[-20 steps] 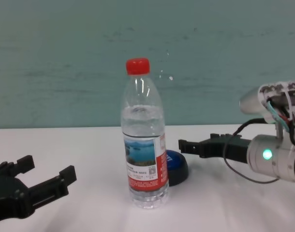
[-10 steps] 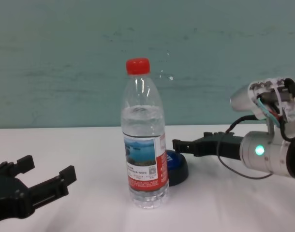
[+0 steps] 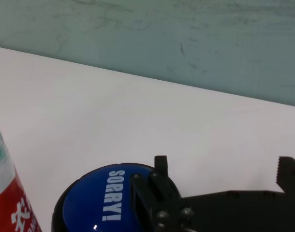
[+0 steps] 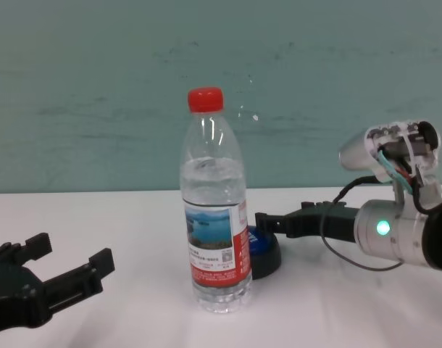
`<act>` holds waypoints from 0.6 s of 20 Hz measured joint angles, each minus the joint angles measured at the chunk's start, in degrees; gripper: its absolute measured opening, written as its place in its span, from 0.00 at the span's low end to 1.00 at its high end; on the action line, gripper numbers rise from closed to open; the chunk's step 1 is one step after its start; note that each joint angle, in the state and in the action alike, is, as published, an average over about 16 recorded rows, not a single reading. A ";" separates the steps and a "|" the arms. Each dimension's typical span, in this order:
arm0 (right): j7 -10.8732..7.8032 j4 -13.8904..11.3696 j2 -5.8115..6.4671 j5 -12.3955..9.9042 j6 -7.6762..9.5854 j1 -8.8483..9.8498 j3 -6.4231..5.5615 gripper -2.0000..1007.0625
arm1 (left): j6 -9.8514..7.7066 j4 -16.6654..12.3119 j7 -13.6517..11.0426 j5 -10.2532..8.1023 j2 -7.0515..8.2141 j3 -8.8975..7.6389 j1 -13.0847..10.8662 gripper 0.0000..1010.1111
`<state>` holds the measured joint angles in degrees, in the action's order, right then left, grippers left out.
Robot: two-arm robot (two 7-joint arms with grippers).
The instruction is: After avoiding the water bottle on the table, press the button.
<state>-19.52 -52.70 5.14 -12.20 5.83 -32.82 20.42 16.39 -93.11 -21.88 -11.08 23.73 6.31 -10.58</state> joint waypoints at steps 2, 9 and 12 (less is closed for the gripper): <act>0.03 -0.09 -0.01 0.00 0.07 0.09 -0.01 1.00 | 0.00 0.00 0.00 0.00 0.00 0.00 0.00 1.00; 0.65 -2.19 0.31 -0.04 0.25 1.37 -0.36 1.00 | 0.00 0.00 0.00 0.00 0.00 0.00 0.00 1.00; 1.16 -3.89 0.58 -0.09 0.27 2.35 -0.64 1.00 | 0.00 0.00 0.00 0.00 0.00 0.00 0.00 1.00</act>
<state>-18.36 -56.59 5.72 -12.29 6.10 -30.47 19.78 16.39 -93.11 -21.88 -11.08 23.73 6.31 -10.58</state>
